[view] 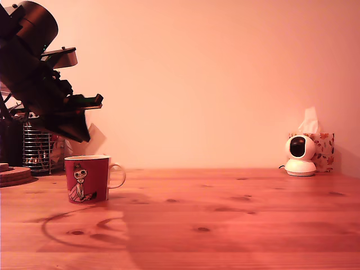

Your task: Pick up the coffee capsules on the table and drop them inside the coffee cup

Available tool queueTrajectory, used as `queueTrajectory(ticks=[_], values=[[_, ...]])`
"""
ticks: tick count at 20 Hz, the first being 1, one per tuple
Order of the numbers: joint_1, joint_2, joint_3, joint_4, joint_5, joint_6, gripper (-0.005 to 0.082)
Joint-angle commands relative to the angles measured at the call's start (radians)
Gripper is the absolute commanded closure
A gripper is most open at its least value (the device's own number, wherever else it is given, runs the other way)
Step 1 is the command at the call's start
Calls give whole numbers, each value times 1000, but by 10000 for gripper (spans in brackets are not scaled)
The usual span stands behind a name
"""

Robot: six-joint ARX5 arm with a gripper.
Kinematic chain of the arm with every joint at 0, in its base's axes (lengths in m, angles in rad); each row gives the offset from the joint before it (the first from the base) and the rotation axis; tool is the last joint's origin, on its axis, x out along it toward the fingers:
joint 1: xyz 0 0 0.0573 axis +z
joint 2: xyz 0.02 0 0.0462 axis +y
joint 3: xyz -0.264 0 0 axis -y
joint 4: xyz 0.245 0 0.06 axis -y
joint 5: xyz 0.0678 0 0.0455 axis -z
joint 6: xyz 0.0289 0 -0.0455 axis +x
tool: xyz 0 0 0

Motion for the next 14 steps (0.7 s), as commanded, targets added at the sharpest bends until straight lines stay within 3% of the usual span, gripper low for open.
queueTrajectory(ticks=[1,8,14], values=[[-11,6,-8,4,14,2,789],[-49,-29,-13,4,16,0,789],[-48,-186,-178,69,11,-31,789]])
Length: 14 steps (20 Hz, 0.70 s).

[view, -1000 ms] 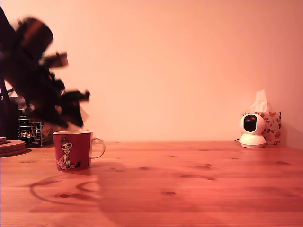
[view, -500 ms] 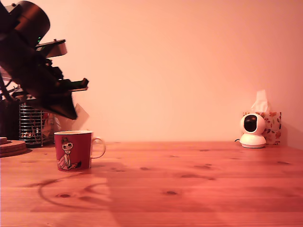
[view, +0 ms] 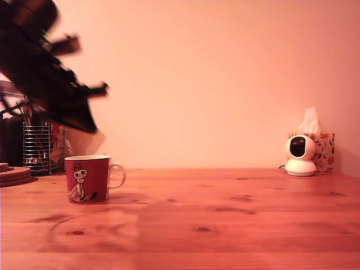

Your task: Pick up the coffee capsules on the table and drop them inside the coffee cup

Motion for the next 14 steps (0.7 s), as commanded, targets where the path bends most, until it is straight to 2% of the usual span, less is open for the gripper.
queueTrajectory(ticks=[1,3,6,9,14], values=[[4,-52,-63,14,-1,-10,789],[13,-121,-109,13,-11,-10,789],[23,-211,-168,10,-15,-39,789],[23,-296,-235,4,-43,-61,789],[28,-442,-317,-44,-67,-62,789]])
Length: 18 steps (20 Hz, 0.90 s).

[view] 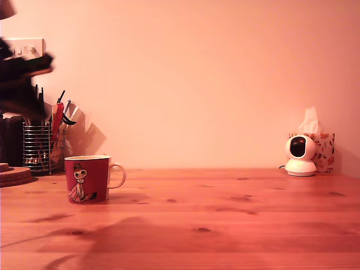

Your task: Pick up the coffee capsules on the table and drop them inside the coffee cup

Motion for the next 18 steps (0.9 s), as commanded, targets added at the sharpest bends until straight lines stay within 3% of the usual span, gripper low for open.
queueTrajectory(ticks=[1,10,18], values=[[5,-57,-29,-4,-3,-3,789],[42,-343,-94,-161,-4,-3,789],[64,-496,-95,-240,-1,-3,789]])
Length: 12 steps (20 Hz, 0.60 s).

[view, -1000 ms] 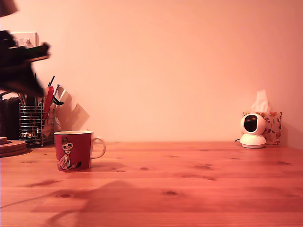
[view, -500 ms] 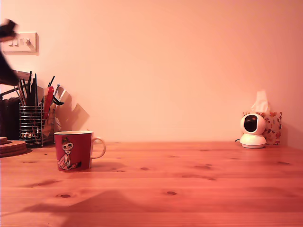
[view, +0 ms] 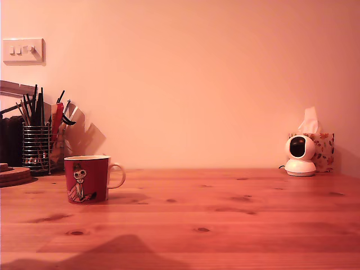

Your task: Pick up the coffee capsules on the table and drop them inside the coffee cup

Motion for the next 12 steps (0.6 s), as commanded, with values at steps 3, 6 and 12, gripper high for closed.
queueTrajectory(ticks=[3,6,12], values=[[1,-24,-25,-27,-3,-3,789],[1,-25,-25,-47,-13,-3,789],[1,-25,-25,-87,-31,-13,789]])
